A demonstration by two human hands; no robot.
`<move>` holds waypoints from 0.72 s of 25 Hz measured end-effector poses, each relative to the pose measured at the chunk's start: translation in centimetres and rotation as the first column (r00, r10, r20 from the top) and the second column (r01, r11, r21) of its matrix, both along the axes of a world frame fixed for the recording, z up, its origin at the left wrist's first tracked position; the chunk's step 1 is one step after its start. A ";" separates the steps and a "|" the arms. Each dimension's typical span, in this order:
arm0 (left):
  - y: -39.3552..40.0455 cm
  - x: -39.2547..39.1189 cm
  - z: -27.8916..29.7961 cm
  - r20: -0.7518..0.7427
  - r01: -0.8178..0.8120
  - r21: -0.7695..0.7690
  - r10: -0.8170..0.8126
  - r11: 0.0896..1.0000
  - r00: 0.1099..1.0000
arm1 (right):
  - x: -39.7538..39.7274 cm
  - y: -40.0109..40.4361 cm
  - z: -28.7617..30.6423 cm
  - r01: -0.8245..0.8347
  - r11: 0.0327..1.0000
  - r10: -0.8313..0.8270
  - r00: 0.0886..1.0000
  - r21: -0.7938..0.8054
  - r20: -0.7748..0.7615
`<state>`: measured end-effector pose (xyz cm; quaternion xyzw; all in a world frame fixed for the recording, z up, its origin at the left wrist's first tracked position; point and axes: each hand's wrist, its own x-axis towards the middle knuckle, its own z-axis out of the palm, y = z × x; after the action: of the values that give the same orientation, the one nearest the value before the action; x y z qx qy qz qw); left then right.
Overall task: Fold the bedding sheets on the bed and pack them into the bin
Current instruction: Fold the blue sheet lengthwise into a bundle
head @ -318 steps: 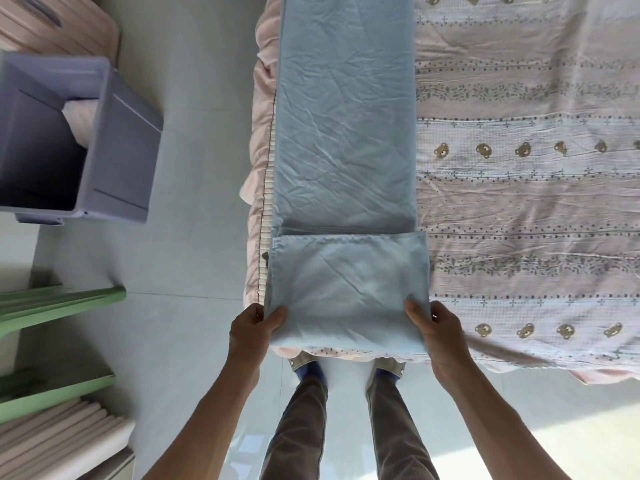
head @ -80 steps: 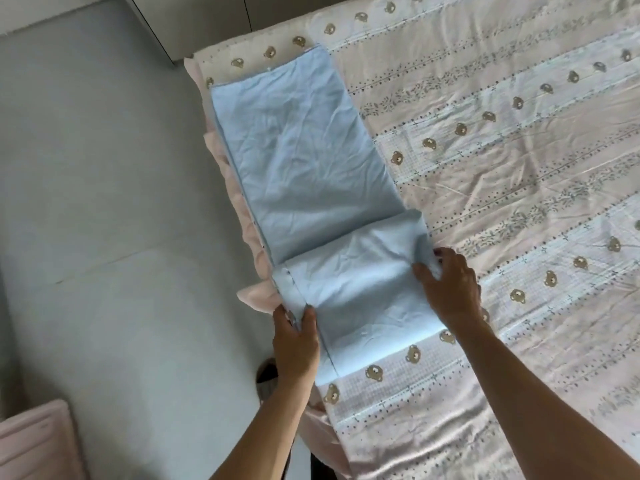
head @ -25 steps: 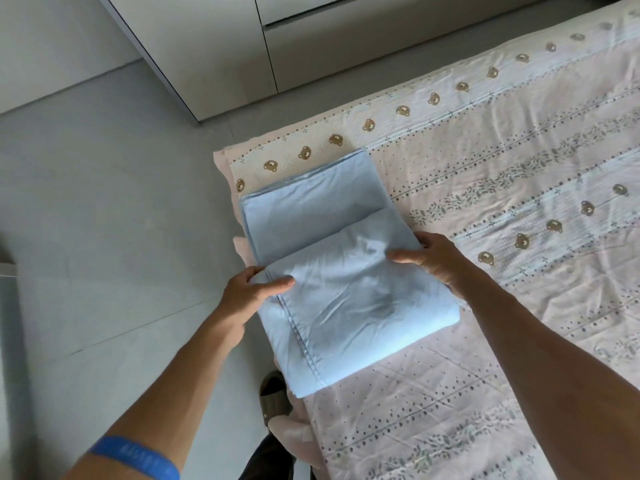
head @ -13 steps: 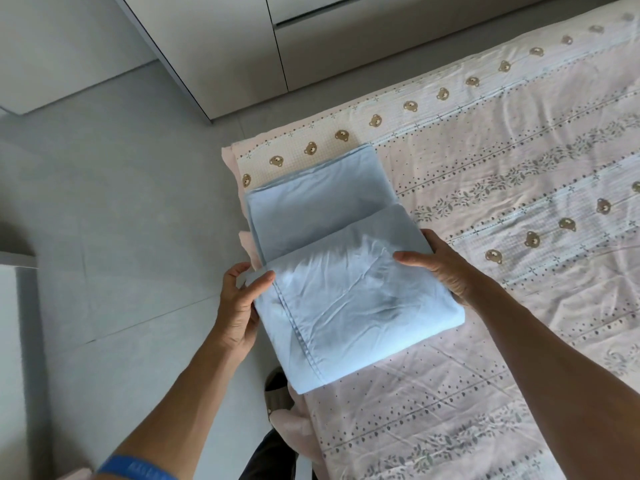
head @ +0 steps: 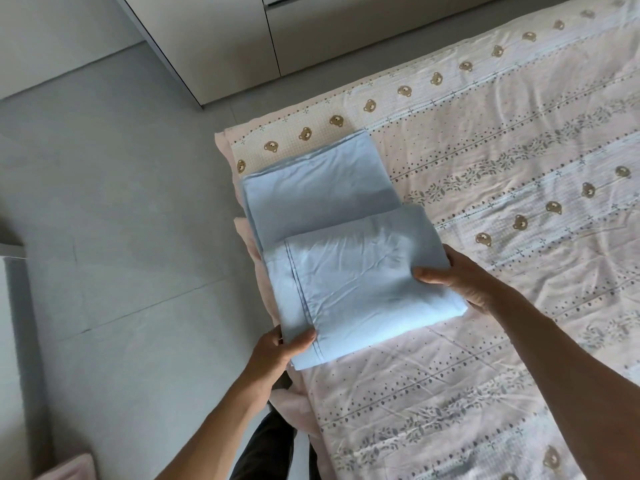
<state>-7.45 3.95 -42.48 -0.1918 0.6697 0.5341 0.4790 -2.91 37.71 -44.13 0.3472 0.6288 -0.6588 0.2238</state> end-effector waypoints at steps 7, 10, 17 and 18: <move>0.3 2.3 -1.6 0.003 -0.076 -0.180 0.078 0.981 0.997 | 0.7 -2.3 0.2 0.046 0.907 -0.048 0.999 0.419 -0.007; -0.1 3.6 -2.9 -0.021 -0.091 -0.269 0.089 0.959 0.996 | 3.1 -2.6 1.5 0.085 0.975 -0.077 0.996 0.205 -0.046; 0.7 3.4 -1.4 -0.114 -0.228 -0.245 0.205 0.943 0.972 | 2.1 -2.6 2.4 0.029 0.964 -0.064 0.990 0.264 0.126; 0.5 3.0 -0.9 -0.135 -0.248 -0.242 0.221 0.938 0.966 | 1.9 -2.9 2.8 0.047 0.961 -0.090 0.985 0.271 0.147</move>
<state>-4.42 4.48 -43.38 -0.3020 0.7299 0.5057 0.3469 -0.99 34.77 -41.34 0.4466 0.6796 -0.5461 0.2011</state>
